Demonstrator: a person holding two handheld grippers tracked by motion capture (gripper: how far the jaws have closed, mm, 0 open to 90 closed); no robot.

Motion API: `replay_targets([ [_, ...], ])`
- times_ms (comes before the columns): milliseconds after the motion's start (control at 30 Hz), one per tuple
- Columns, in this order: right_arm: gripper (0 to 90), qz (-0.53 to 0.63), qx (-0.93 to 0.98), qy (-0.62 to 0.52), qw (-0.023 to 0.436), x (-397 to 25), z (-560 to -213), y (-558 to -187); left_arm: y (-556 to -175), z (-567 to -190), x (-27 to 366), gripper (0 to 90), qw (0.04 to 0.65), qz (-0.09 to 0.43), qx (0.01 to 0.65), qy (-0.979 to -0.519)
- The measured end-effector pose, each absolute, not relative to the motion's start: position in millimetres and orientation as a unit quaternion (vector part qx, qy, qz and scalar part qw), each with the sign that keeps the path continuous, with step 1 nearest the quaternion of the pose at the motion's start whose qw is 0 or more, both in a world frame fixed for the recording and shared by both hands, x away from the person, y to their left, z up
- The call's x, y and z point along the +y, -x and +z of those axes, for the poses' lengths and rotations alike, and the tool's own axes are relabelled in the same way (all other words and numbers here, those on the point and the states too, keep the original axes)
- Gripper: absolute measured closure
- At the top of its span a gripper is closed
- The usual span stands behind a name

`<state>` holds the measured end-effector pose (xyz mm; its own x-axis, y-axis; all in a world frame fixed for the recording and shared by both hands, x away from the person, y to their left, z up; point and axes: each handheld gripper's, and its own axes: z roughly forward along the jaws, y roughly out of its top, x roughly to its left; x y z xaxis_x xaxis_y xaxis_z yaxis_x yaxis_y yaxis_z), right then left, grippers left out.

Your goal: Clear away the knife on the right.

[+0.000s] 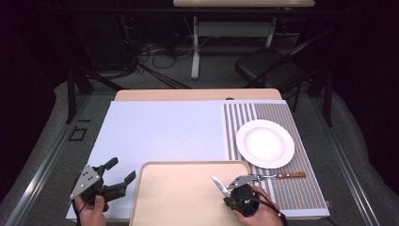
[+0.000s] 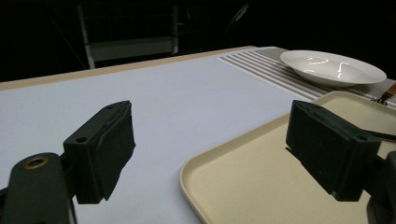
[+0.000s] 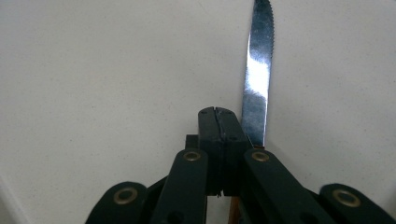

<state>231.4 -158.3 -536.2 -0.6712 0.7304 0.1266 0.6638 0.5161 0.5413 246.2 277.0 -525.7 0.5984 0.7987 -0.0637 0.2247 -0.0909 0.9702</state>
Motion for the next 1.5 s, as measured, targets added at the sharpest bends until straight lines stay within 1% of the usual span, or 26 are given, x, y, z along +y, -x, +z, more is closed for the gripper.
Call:
replay_targets([
  [367, 90.0, 0.282, 0.865, -0.41, 0.06, -162, -540, -234, -246, -526, 277, 15.6, 0.564, 0.256, 0.369, -0.693],
  [1000, 90.0, 0.285, 0.844, -0.447, 0.077, -182, -540, -239, -246, -526, 278, 15.6, 0.566, 0.255, 0.369, -0.692],
  [1033, 90.0, 0.268, 0.849, -0.449, 0.072, -183, -538, -239, -246, -526, 278, 15.6, 0.565, 0.255, 0.368, -0.693],
  [1167, 90.0, 0.283, 0.842, -0.452, 0.078, -186, -540, -239, -246, -526, 278, 15.6, 0.566, 0.255, 0.368, -0.692],
  [1367, 90.0, 0.264, 0.844, -0.46, 0.077, -193, -538, -239, -246, -526, 278, 15.6, 0.566, 0.256, 0.37, -0.691],
  [1467, 90.0, 0.278, 0.838, -0.463, 0.082, -195, -540, -239, -246, -526, 278, 15.6, 0.565, 0.255, 0.369, -0.693],
  [1500, 90.0, 0.263, 0.842, -0.466, 0.078, -196, -537, -238, -246, -526, 278, 15.6, 0.565, 0.255, 0.368, -0.692],
])
